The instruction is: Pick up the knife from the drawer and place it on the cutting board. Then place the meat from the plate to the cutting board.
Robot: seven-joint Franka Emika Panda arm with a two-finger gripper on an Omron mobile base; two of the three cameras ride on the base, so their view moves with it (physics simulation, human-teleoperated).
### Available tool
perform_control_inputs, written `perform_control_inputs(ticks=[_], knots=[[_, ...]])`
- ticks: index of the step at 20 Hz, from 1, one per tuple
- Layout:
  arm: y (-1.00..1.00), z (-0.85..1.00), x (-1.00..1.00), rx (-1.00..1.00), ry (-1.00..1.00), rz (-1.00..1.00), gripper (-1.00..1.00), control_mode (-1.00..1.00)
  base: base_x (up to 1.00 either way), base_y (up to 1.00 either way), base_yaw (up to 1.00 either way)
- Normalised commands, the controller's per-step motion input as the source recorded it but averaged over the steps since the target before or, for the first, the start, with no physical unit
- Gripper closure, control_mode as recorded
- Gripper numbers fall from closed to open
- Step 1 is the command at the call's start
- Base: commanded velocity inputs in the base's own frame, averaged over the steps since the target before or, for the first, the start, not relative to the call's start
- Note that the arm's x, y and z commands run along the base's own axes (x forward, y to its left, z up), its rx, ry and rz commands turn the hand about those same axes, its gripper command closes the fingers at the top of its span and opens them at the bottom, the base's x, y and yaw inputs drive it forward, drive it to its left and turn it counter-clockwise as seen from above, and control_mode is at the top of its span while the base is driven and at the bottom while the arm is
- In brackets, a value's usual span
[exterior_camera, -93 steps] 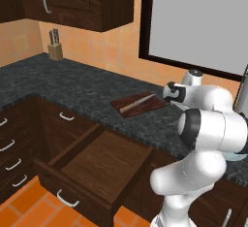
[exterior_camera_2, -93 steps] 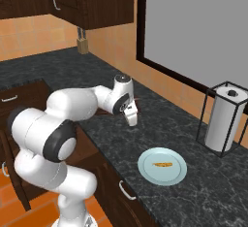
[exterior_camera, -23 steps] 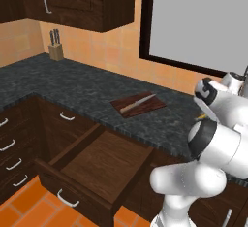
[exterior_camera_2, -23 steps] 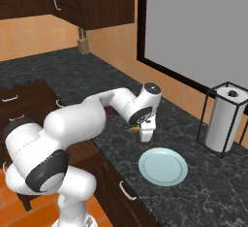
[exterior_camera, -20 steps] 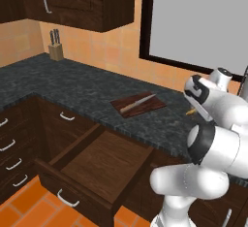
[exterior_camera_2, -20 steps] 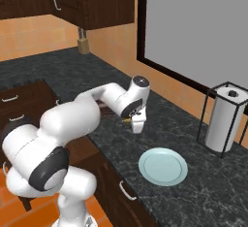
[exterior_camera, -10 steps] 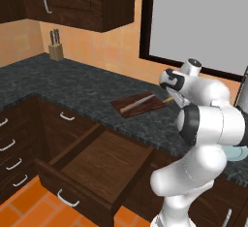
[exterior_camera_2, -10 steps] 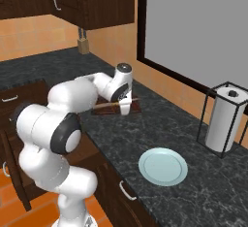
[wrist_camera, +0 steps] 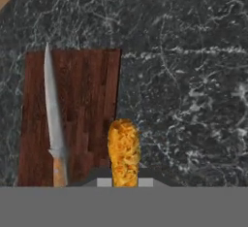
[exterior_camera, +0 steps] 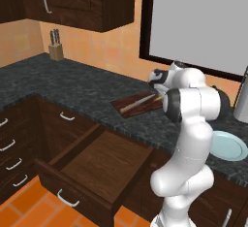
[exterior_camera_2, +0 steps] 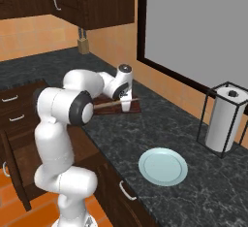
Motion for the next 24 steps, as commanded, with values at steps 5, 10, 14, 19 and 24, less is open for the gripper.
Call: perform_control_inputs(ticks=[5,10,14,19,24], knots=[[0.12,-0.70,0.51,-0.05,0.01,0.03,1.00,-1.00,0.00,0.00,0.00],[0.17,-0.15,0.64,-0.01,0.00,0.05,1.00,-1.00,0.00,0.00,0.00],[0.09,-0.06,0.32,0.00,0.01,0.03,1.00,-1.00,0.00,0.00,0.00],[0.03,-0.36,0.35,-0.01,0.16,0.04,1.00,-1.00,0.00,0.00,0.00],[0.05,-0.08,0.48,-0.01,0.10,0.05,-1.00,-1.00,0.00,0.00,0.00]])
